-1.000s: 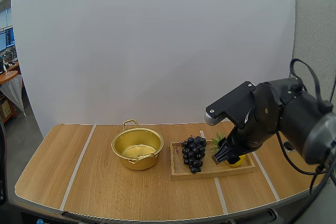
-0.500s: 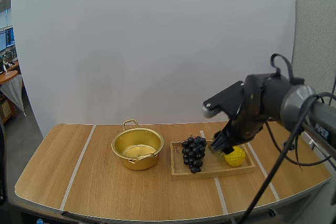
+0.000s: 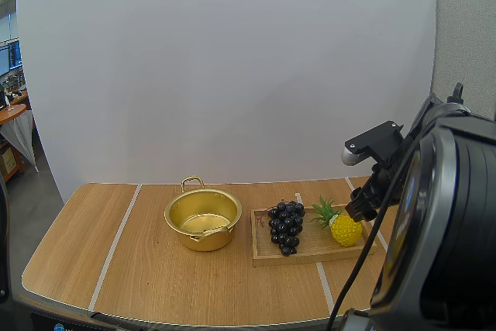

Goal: Open the pot, put the pineapple inside, and close it

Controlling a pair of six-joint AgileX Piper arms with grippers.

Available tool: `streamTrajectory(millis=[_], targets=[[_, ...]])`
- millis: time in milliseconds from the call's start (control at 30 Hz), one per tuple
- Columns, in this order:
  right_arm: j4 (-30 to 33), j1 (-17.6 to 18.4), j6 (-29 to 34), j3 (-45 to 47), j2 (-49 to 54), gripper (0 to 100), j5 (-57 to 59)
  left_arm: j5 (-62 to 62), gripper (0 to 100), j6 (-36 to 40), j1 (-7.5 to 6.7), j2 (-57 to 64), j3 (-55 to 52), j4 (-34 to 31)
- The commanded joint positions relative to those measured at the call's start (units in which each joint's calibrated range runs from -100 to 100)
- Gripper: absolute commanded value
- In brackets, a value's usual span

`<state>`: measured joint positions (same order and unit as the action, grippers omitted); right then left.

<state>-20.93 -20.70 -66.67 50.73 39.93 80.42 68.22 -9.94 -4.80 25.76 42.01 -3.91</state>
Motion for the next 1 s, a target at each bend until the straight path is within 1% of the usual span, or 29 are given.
streamTrajectory(millis=[0,167,300,433,633,733,967], targets=[[-2.83,-1.09,-8.41,-2.21,-5.88,100,2.07,-1.74,0,0.6,-0.24,0.2,0.31,-0.65],[-4.25,-0.82,-10.64,-4.59,-8.83,100,2.07,-1.74,0,0.6,-0.24,0.2,0.31,-0.65],[-4.03,1.15,-10.4,-6.0,-10.28,100,2.07,-1.74,0,0.6,-0.24,0.2,0.31,-0.65],[-3.36,3.54,-8.54,-6.0,-12.07,100,1.08,-1.92,0,0.6,-0.24,0.19,0.31,-0.65],[1.29,6.5,-3.41,-6.0,-17.02,100,-7.98,-1.92,0,0.6,-0.24,0.19,0.31,-0.65],[1.94,7.0,-2.59,-6.0,-19.77,100,-7.98,-1.92,0,0.6,-0.24,0.19,0.31,-0.65],[3.21,7.1,-1.25,-6.0,-24.65,100,-11.93,-1.92,0,0.6,-0.24,0.19,0.31,-0.65]])
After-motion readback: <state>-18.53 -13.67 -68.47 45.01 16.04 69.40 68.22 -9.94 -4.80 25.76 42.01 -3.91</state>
